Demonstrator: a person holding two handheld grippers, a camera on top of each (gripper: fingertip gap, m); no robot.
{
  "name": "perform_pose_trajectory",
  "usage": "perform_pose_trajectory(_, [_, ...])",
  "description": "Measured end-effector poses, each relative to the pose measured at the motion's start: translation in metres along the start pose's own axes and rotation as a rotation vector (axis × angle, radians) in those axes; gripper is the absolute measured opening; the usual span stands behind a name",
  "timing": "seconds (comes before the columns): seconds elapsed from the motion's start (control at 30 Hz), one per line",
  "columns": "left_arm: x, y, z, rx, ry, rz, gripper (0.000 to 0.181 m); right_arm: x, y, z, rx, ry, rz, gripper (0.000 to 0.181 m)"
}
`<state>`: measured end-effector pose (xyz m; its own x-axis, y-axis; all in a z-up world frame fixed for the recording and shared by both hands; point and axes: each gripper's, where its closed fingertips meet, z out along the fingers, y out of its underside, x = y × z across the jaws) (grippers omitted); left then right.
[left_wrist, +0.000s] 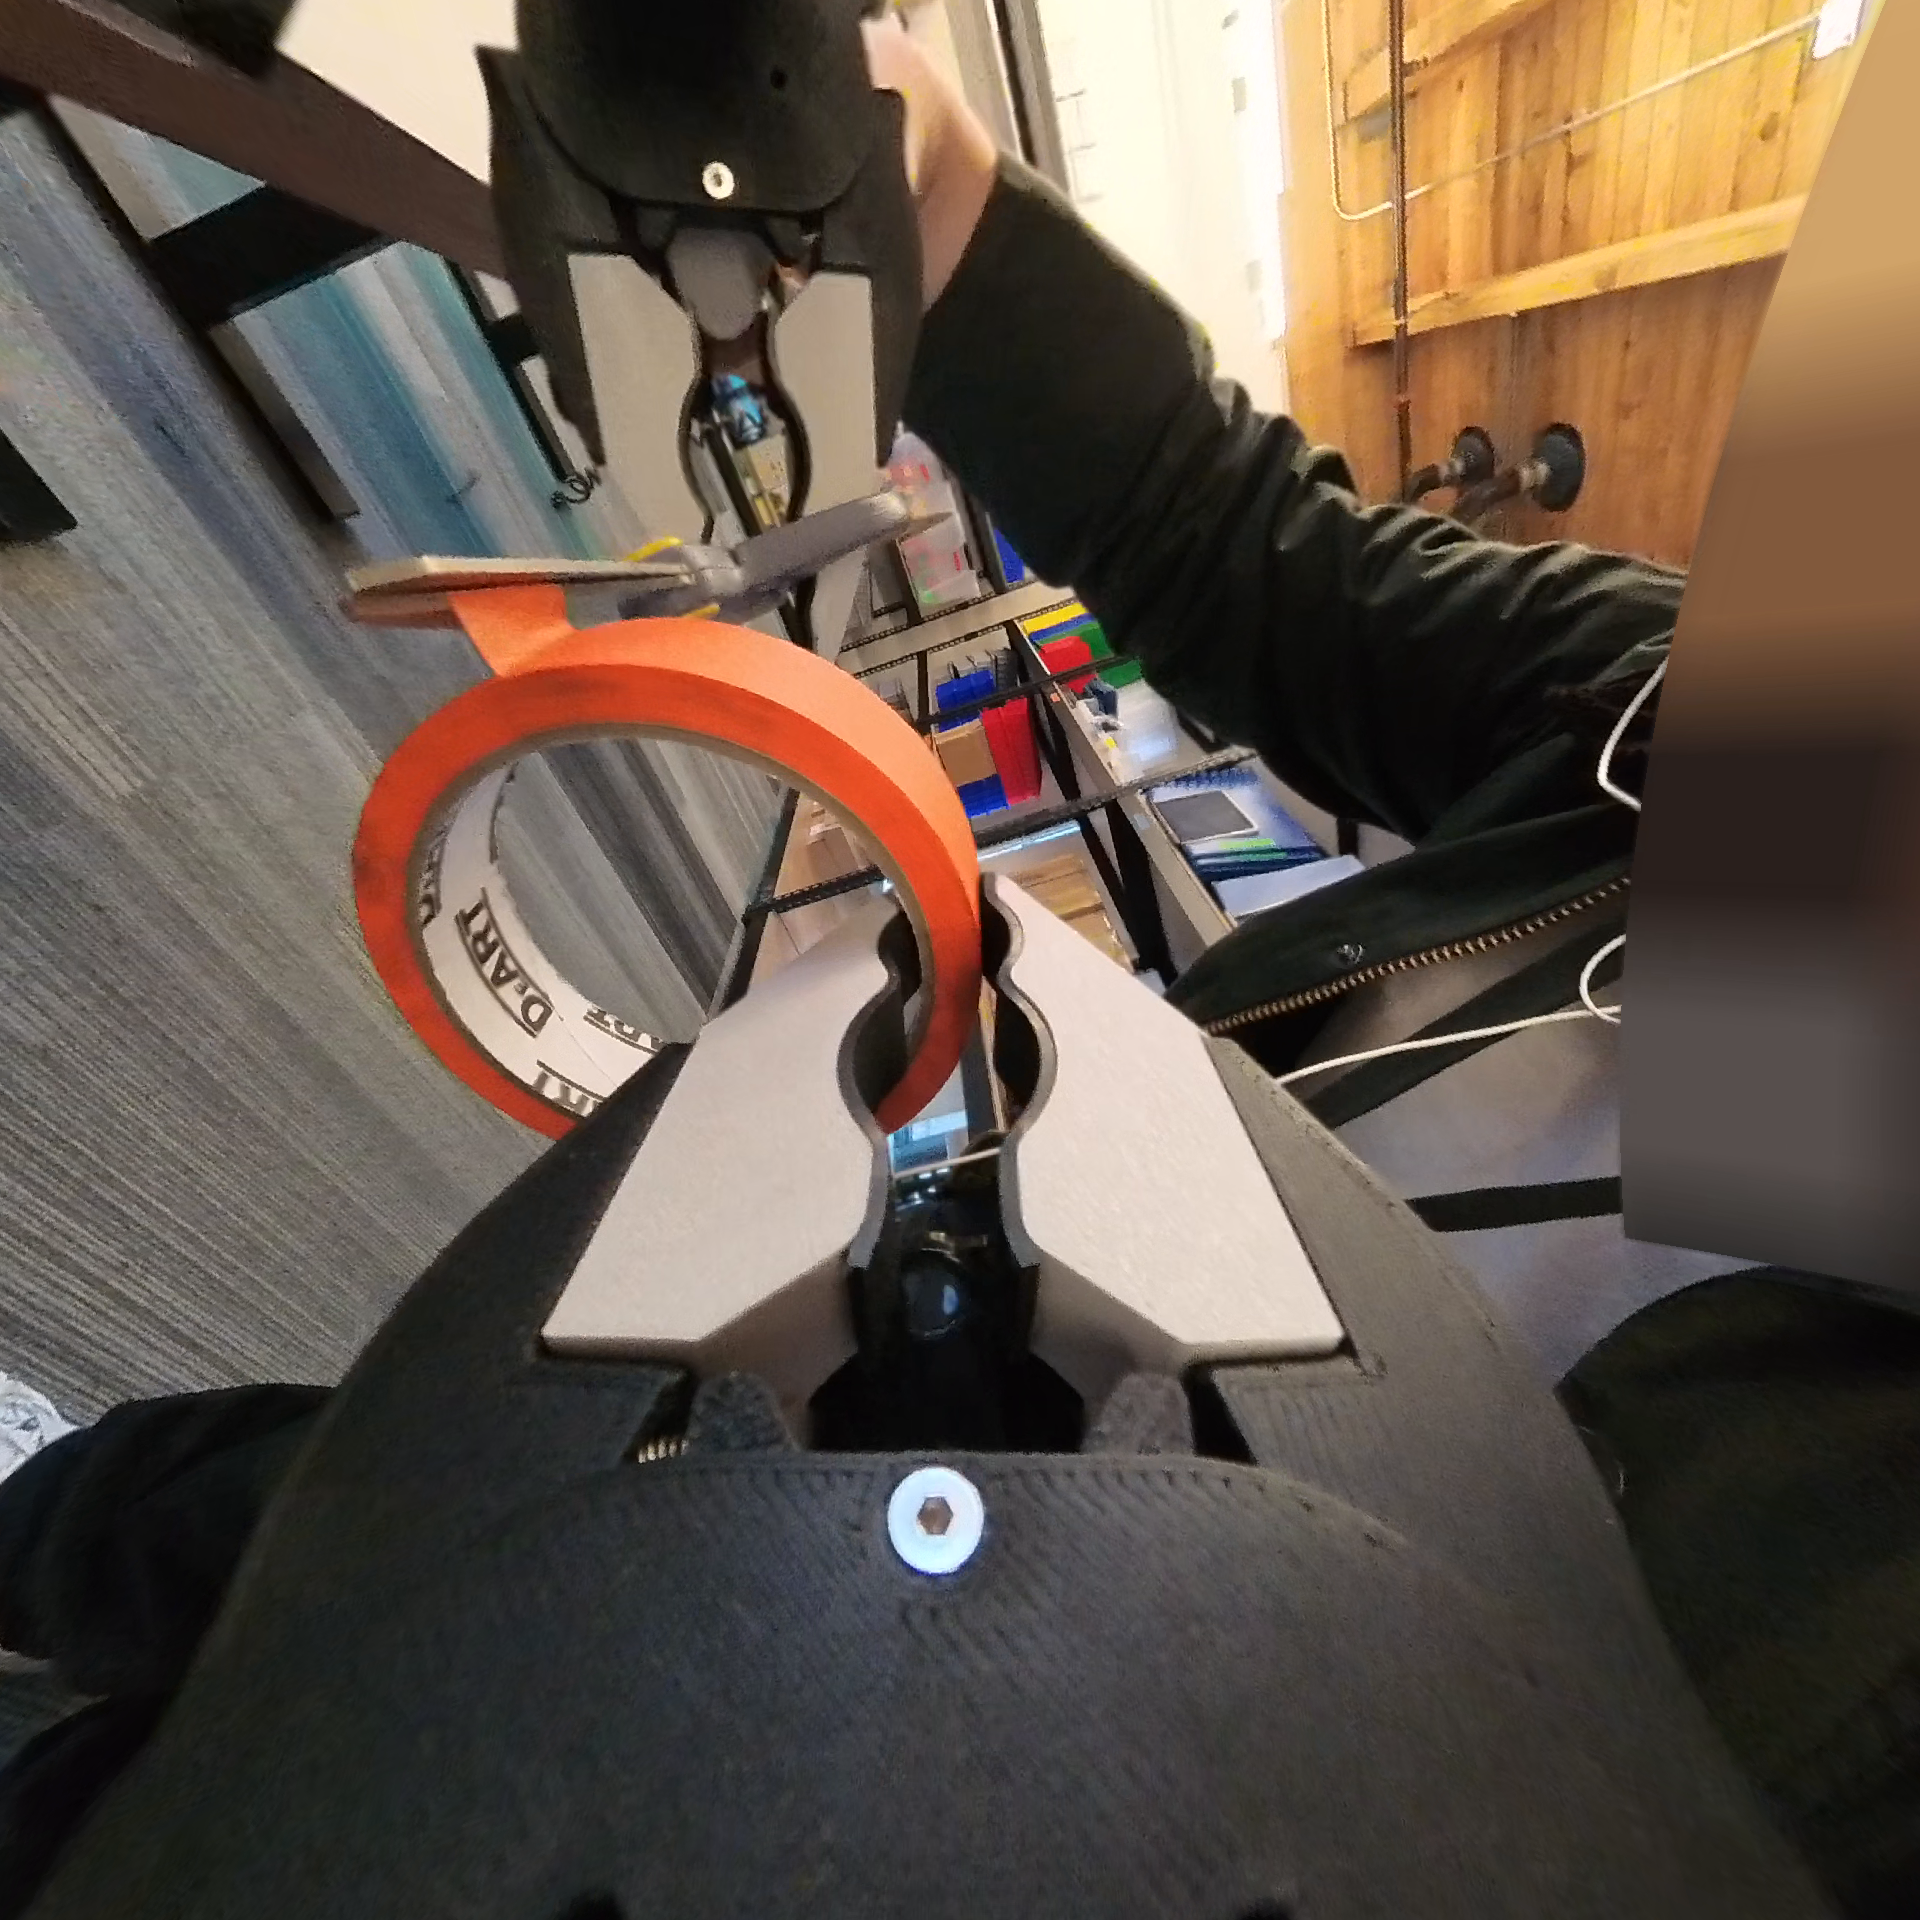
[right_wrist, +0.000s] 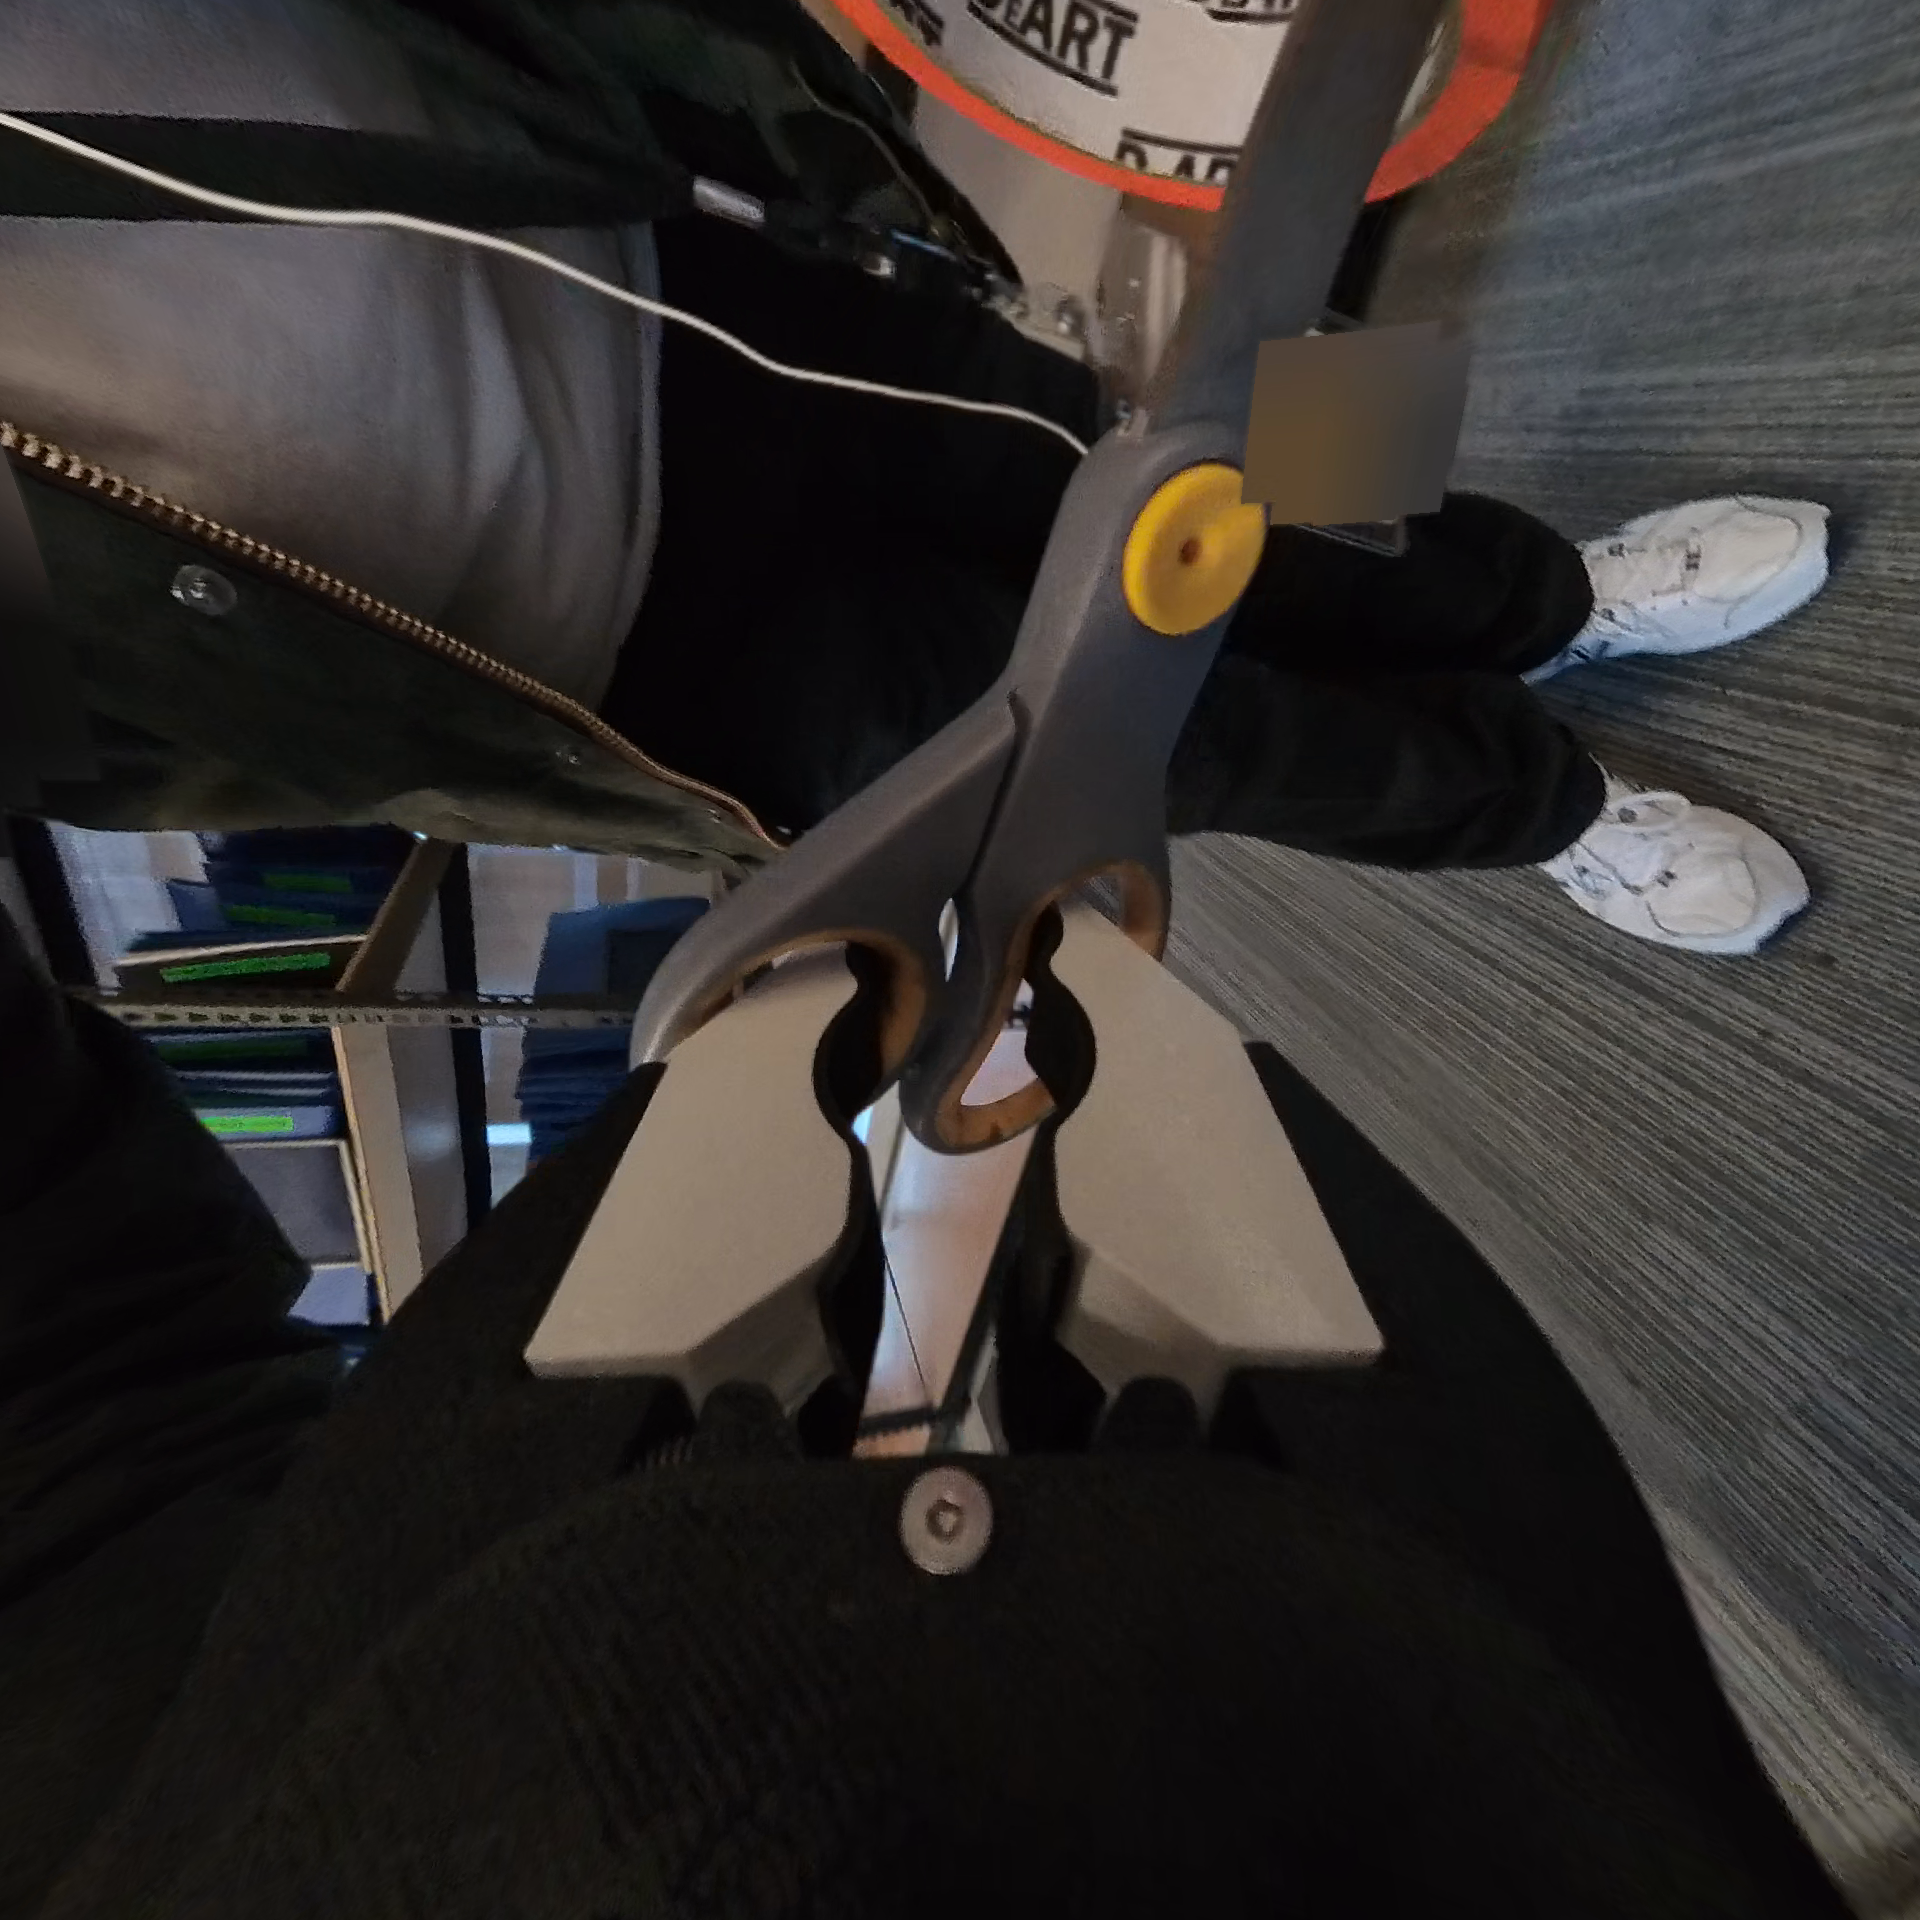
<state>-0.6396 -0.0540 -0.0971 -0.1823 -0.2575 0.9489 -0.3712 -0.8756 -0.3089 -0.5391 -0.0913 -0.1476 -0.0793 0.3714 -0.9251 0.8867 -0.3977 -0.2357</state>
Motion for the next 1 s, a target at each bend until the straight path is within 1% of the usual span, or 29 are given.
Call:
perform_pose_trajectory(0.17, [0.025, 0.009, -0.002, -0.029, 0.052, 0.038, 0.007, -0.025, -0.009, 0.018, 0.160, -0.131, -0.027, 0.021])
perform_pose_trajectory(0.3, [0.056, 0.009, -0.003, -0.069, 0.099, 0.082, 0.007, -0.046, -0.020, 0.027, 0.301, -0.207, -0.075, 0.021])
perform_pose_trajectory(0.43, [0.094, 0.002, -0.007, -0.071, 0.212, 0.091, 0.008, -0.073, -0.034, 0.028, 0.466, -0.276, -0.147, 0.021])
perform_pose_trajectory(0.53, [0.118, 0.001, -0.005, -0.092, 0.272, 0.107, 0.007, -0.088, -0.038, 0.033, 0.541, -0.270, -0.185, 0.021])
perform_pose_trajectory(0.6, [0.135, -0.001, -0.008, -0.101, 0.317, 0.125, 0.007, -0.097, -0.041, 0.025, 0.651, -0.285, -0.200, 0.020])
perform_pose_trajectory(0.63, [0.140, -0.004, -0.008, -0.099, 0.317, 0.134, 0.007, -0.097, -0.040, 0.022, 0.688, -0.257, -0.202, 0.020])
perform_pose_trajectory(0.73, [0.143, -0.012, -0.010, -0.089, 0.278, 0.158, 0.007, -0.093, -0.028, 0.022, 0.699, -0.132, -0.180, 0.020])
perform_pose_trajectory(0.8, [0.142, -0.018, -0.013, -0.074, 0.246, 0.167, 0.007, -0.096, -0.023, 0.015, 0.741, -0.083, -0.177, 0.020])
perform_pose_trajectory(0.83, [0.141, -0.020, -0.014, -0.067, 0.231, 0.173, 0.007, -0.094, -0.021, 0.009, 0.763, -0.035, -0.170, 0.020])
perform_pose_trajectory(0.87, [0.141, -0.026, -0.015, -0.059, 0.221, 0.179, 0.007, -0.091, -0.018, 0.002, 0.783, 0.029, -0.158, 0.020])
perform_pose_trajectory(0.9, [0.141, -0.029, -0.015, -0.050, 0.212, 0.182, 0.007, -0.083, -0.013, -0.008, 0.795, 0.123, -0.126, 0.021])
perform_pose_trajectory(0.97, [0.139, -0.035, -0.014, -0.025, 0.199, 0.185, 0.008, -0.059, 0.004, -0.038, 0.821, 0.325, -0.004, 0.021])
perform_pose_trajectory(1.0, [0.138, -0.039, -0.014, -0.012, 0.190, 0.184, 0.007, -0.045, 0.016, -0.057, 0.832, 0.427, 0.075, 0.021])
